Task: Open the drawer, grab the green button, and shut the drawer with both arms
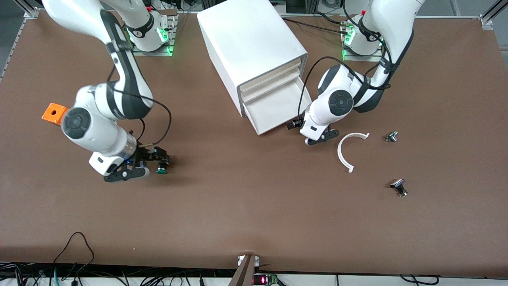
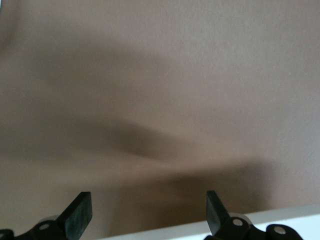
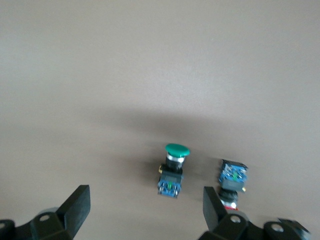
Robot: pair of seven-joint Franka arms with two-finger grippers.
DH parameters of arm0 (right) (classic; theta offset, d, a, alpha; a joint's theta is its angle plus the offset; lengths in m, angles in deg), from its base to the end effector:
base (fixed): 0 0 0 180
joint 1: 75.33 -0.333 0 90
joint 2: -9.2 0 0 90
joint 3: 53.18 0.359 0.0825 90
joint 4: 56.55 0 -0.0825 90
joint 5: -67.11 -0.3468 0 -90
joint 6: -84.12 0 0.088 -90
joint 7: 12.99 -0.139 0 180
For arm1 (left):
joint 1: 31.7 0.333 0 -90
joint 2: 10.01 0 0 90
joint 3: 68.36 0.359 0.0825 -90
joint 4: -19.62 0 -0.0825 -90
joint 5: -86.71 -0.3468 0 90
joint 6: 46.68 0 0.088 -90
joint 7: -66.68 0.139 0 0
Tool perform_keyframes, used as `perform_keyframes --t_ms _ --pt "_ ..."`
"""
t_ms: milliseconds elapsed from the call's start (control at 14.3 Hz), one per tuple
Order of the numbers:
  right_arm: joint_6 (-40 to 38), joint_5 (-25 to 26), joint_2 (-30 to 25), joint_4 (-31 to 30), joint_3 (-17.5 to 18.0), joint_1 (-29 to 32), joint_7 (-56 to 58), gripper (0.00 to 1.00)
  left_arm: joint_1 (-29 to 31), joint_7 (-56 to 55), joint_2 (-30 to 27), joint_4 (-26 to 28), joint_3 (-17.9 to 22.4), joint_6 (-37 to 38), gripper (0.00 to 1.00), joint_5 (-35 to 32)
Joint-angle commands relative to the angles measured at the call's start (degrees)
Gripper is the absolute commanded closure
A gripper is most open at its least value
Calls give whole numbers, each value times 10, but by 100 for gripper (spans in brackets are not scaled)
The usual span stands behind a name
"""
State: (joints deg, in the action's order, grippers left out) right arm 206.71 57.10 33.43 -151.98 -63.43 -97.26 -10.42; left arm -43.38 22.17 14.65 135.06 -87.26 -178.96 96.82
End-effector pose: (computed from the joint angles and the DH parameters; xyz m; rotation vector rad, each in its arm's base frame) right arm 0.6404 0.1599 0.3961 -3.0469 -0.2695 -0.0815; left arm 0.5005 -0.2947 0.2760 2.9279 0.5789 -0.3818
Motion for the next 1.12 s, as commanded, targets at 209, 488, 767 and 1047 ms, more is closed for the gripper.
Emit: perform_keyframes --t_ms 209,488,767,1047 --pt "-79 27 -108 -12 -5 1 -47 0 -16 -12 5 28 -29 -4 0 0" --pt "-142 71 -178 -12 -3 3 -80 0 -13 -13 5 33 -77 15 0 5" --pt "-196 78 -214 -12 6 37 -84 0 -18 -36 15 33 -116 26 0 7" --pt "-202 108 -235 -12 122 160 -84 0 -18 -63 26 32 -128 26 0 7"
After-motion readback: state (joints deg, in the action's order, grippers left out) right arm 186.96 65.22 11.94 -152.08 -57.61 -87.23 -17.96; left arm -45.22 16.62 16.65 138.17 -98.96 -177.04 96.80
